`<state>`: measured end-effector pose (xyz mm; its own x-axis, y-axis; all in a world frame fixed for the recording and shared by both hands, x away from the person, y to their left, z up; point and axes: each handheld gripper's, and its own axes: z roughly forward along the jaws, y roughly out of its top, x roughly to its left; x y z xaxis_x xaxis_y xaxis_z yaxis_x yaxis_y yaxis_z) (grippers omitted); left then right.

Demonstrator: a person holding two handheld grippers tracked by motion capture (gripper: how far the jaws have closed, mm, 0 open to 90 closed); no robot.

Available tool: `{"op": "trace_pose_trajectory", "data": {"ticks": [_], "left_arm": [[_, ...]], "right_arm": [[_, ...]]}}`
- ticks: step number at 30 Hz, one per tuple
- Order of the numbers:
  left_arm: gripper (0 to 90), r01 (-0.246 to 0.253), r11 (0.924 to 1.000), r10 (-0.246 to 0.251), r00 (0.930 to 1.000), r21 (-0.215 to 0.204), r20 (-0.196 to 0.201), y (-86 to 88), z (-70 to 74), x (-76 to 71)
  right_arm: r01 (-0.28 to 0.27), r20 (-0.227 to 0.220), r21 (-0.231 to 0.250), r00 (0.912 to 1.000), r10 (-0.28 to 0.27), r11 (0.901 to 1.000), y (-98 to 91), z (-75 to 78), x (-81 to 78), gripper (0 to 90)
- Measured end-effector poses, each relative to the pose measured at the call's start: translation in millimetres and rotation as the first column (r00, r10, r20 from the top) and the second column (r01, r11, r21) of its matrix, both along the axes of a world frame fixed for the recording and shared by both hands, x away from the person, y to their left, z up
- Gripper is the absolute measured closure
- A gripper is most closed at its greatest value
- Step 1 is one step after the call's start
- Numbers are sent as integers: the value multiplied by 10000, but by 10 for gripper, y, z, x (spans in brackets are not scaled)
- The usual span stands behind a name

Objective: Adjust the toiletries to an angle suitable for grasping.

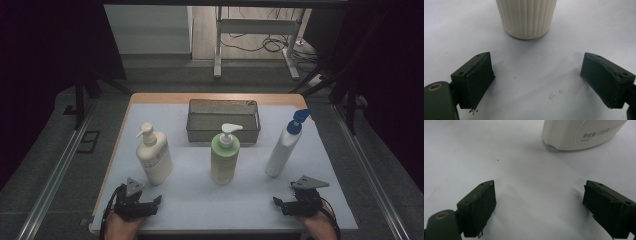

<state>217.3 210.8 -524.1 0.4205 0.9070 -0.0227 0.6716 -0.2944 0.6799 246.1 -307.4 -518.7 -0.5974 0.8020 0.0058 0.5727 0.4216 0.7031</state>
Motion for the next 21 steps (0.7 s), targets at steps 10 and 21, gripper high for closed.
{"op": "trace_pose_trajectory", "data": {"ticks": [10, 21], "left_arm": [[104, 214, 9998, -213, 9997, -46, 126, 13, -11, 6], [105, 464, 9988, -459, 9985, -184, 294, 40, -28, 18]], "right_arm": [[-18, -16, -3, 10000, 18, 10000, 0, 1, 5, 107], [-19, -75, -24, 10000, 19, 10000, 0, 8, 11, 107]]}}
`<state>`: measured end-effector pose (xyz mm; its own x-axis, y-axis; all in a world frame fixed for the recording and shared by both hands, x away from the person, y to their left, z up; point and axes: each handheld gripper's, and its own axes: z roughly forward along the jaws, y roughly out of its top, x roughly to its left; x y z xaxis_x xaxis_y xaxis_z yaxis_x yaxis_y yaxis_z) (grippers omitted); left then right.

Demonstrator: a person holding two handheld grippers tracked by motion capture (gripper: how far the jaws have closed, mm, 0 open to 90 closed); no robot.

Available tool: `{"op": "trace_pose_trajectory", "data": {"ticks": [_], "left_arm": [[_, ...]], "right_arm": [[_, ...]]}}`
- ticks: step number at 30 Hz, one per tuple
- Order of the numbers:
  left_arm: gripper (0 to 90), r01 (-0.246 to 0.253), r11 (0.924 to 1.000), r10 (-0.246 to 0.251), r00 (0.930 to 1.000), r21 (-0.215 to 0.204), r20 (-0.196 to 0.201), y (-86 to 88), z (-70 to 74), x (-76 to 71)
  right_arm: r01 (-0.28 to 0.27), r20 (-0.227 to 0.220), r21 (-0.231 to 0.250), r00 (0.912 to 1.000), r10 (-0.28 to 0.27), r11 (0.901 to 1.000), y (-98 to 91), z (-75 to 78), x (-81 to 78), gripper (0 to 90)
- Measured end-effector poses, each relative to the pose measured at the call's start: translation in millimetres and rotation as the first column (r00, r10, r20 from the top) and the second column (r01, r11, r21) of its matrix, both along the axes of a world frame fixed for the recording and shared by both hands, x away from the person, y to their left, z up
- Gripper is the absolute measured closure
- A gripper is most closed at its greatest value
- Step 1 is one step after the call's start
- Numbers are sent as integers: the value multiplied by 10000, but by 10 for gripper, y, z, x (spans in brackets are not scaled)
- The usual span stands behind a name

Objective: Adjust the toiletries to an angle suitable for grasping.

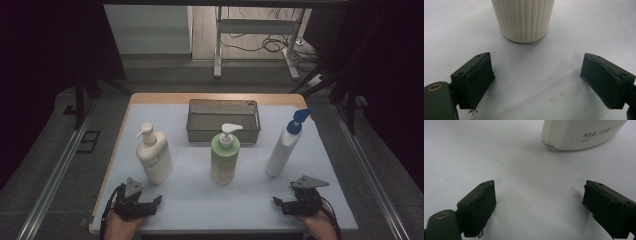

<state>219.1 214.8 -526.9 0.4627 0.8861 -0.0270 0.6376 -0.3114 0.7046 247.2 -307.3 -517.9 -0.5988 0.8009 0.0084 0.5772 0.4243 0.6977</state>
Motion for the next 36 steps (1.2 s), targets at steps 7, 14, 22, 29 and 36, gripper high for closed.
{"op": "trace_pose_trajectory", "data": {"ticks": [7, 14, 22, 29, 36], "left_arm": [[105, 3, 10000, -3, 10000, -8, -13, 1, 0, 1], [105, -2, 10000, 2, 10000, -7, -8, 1, 0, 0], [106, -18, 10000, 18, 10000, -21, 22, 1, -3, -4], [107, -46, 10000, 47, 10000, -42, 59, 0, -7, -9], [107, -55, 10000, 56, 10000, -45, 73, -1, -8, -11]], "right_arm": [[70, -131, -45, 9999, -71, 10000, 8, 20, 9, 123], [54, -196, 102, 9998, -52, 9999, 5, 45, 15, 130], [-52, -26, 399, 10000, 53, 9992, 18, 136, 9, 134], [-118, -157, 665, 9998, 129, 9977, 60, 187, 42, 151], [-95, -313, 699, 9994, 117, 9975, 118, 220, 63, 301]]}}
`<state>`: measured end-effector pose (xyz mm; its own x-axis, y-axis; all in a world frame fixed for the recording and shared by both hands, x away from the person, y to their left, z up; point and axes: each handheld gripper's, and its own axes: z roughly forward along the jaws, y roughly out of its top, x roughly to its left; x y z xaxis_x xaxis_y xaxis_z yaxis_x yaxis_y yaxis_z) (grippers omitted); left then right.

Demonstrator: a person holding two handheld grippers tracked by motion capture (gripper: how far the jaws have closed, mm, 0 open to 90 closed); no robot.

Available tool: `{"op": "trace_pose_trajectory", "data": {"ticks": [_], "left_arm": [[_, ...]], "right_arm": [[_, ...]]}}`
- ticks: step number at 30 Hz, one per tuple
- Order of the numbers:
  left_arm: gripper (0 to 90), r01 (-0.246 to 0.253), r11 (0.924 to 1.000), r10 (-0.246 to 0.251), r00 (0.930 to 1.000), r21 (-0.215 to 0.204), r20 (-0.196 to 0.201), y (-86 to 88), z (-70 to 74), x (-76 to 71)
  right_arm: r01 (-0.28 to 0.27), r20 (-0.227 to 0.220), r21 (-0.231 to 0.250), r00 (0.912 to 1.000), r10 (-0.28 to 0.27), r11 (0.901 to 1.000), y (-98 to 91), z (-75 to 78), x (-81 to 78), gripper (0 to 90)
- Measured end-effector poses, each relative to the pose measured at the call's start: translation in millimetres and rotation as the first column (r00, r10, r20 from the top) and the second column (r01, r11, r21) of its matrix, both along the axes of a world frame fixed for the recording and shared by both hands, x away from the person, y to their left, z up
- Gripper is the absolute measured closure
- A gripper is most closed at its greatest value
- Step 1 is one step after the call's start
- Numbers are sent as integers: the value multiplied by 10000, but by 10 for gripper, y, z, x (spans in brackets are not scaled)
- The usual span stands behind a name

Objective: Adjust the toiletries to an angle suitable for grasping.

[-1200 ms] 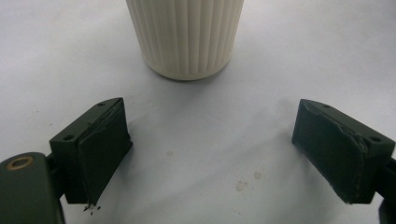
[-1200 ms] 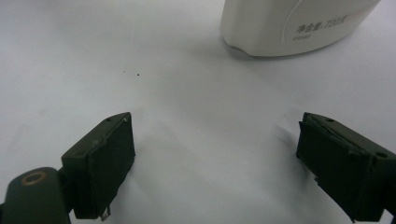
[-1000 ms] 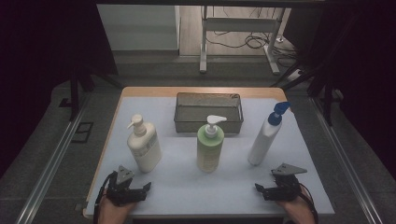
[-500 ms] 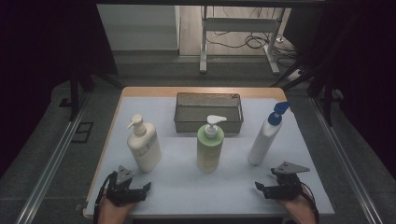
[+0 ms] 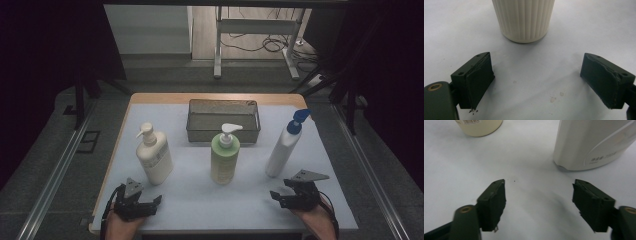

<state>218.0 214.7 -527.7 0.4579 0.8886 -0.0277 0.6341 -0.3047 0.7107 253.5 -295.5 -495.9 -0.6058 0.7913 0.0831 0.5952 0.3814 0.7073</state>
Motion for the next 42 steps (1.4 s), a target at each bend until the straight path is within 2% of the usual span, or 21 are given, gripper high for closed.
{"op": "trace_pose_trajectory", "data": {"ticks": [1, 3, 4, 5, 6, 8, 9, 12, 14, 19, 20, 21, 28, 32, 42], "left_arm": [[107, -5, 10000, 5, 10000, 0, 3, -1, 0, 0], [107, -4, 10000, 4, 10000, 0, 4, -1, 0, 0], [107, -8, 10000, 8, 10000, 0, 6, -1, -1, -1], [107, -8, 10000, 8, 10000, 0, 6, -1, -1, -1], [107, -8, 10000, 8, 10000, 2, 5, -1, -1, 0], [107, -7, 10000, 7, 10000, 1, 5, -1, -1, 0], [107, -8, 10000, 8, 10000, 2, 4, -1, -1, 0], [107, -9, 10000, 9, 10000, 3, 7, -1, -1, 0], [107, -14, 10000, 14, 10000, 3, 9, -2, -1, -1], [107, -15, 10000, 15, 10000, 6, 10, -2, -1, 0], [107, -15, 10000, 15, 10000, 6, 10, -2, -1, 0], [107, -16, 10000, 16, 10000, 5, 9, -2, -1, -1], [107, -16, 10000, 16, 10000, 5, 8, -2, -1, -1], [107, -16, 10000, 16, 10000, 4, 7, -2, -1, 0], [107, -18, 10000, 18, 10000, 5, -5, -2, 0, 1]], "right_arm": [[-16, 112, -128, 9999, 18, 9999, 10, 19, 3, 350], [0, 131, -148, 9999, 2, 9999, 12, 26, 7, 364], [-43, 205, -213, 9998, 48, 9998, 19, 39, 15, 414], [-43, 205, -213, 9998, 48, 9998, 19, 39, 15, 414], [-96, 303, -174, 9995, 101, 9998, 30, 54, 24, 465], [-99, 337, -145, 9994, 104, 9998, 36, 62, 30, 482], [-78, 399, -194, 9992, 86, 9998, 52, 72, 46, 534], [-53, 426, -177, 9991, 60, 9998, 64, 78, 66, 586], [24, 572, -200, 9984, -12, 9998, 88, 85, 88, 686], [146, 653, -197, 9978, -133, 9997, 155, 101, 137, 842], [146, 653, -197, 9978, -133, 9997, 155, 101, 137, 842], [203, 709, -257, 9973, -184, 9995, 198, 103, 156, 891], [289, 748, -412, 9969, -258, 9987, 324, 93, 215, 896], [628, 872, -525, 9945, -581, 9966, 408, 72, 279, 895], [1237, 1044, -722, 9878, -1159, 9897, 409, 28, 361, 896]]}}
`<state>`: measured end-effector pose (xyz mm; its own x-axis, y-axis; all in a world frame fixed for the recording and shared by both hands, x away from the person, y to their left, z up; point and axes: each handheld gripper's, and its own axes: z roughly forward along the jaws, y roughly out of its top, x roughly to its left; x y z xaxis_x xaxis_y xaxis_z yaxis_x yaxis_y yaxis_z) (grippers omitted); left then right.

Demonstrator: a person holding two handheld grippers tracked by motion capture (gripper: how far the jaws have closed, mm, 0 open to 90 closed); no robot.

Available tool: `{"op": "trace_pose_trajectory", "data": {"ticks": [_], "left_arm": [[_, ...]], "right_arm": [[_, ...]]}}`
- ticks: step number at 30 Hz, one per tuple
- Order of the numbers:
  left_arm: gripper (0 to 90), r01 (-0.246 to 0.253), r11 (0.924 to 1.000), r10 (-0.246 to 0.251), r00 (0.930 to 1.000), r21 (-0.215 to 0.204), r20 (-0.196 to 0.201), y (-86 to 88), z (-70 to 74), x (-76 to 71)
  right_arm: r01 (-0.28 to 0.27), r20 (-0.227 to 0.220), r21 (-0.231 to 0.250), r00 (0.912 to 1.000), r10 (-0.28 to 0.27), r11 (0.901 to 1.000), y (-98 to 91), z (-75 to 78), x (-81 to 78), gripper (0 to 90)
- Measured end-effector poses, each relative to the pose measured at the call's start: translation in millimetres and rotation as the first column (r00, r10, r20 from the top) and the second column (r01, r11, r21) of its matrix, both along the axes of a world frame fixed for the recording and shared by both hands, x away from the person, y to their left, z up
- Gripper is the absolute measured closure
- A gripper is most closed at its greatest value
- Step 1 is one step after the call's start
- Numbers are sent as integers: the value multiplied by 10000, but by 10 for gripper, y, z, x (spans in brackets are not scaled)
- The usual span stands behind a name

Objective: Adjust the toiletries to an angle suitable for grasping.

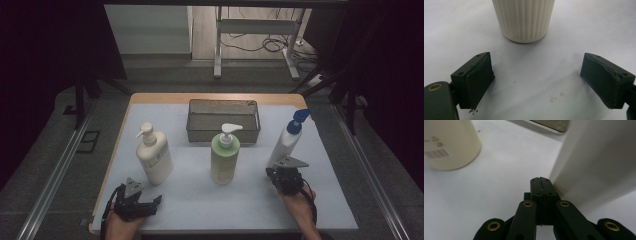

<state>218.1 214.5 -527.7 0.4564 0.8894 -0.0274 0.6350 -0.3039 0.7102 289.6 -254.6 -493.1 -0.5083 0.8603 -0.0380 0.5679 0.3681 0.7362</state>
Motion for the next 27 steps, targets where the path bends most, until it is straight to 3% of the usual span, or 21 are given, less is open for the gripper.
{"op": "trace_pose_trajectory", "data": {"ticks": [13, 27], "left_arm": [[106, 9, 10000, -9, 10000, 0, -15, 1, 1, 2], [106, 6, 10000, -6, 10000, -2, -14, 0, 1, 1]], "right_arm": [[128, 12, 249, 9999, -128, 9996, 12, -20, 7, 895], [257, 57, -61, 9997, -256, 9997, -34, -21, -12, 896]]}}
